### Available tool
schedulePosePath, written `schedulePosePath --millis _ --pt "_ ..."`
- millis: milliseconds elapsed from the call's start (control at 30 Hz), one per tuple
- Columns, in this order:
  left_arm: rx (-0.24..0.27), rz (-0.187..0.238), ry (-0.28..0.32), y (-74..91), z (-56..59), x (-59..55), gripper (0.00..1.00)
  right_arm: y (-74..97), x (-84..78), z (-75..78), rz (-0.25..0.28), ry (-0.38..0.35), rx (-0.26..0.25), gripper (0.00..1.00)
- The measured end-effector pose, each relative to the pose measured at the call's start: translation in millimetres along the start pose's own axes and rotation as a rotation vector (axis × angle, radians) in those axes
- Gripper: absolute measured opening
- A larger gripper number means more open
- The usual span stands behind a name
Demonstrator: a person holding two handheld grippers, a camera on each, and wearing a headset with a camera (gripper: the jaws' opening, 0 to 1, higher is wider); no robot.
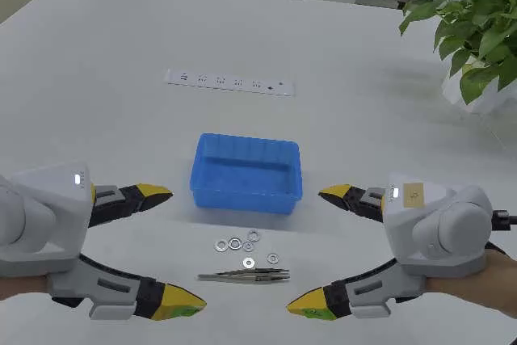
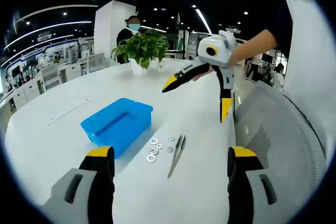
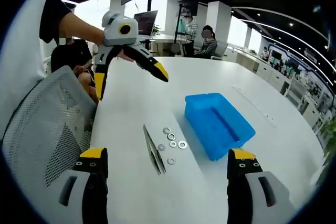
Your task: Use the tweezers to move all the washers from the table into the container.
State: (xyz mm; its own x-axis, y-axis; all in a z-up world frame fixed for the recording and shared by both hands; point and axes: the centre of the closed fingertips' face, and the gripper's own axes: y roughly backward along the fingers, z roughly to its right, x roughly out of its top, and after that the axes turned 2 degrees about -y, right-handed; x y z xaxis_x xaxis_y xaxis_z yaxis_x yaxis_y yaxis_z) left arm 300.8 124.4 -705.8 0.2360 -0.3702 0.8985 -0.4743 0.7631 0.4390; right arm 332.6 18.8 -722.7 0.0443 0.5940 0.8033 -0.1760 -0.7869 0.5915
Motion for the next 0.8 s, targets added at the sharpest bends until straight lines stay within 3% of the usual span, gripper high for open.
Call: schedulePosePath --millis 333,800 --pt "0.021 -0.004 -0.008 0.8 -5.4 -0.5 0.93 0.3 -1.3 -0.3 -0.008 0.002 0.001 0.93" --pt "0.010 -0.033 -0.019 0.4 -3.2 -7.4 0.91 2.4 -1.5 1.6 -0.007 0.007 -0.007 0.91"
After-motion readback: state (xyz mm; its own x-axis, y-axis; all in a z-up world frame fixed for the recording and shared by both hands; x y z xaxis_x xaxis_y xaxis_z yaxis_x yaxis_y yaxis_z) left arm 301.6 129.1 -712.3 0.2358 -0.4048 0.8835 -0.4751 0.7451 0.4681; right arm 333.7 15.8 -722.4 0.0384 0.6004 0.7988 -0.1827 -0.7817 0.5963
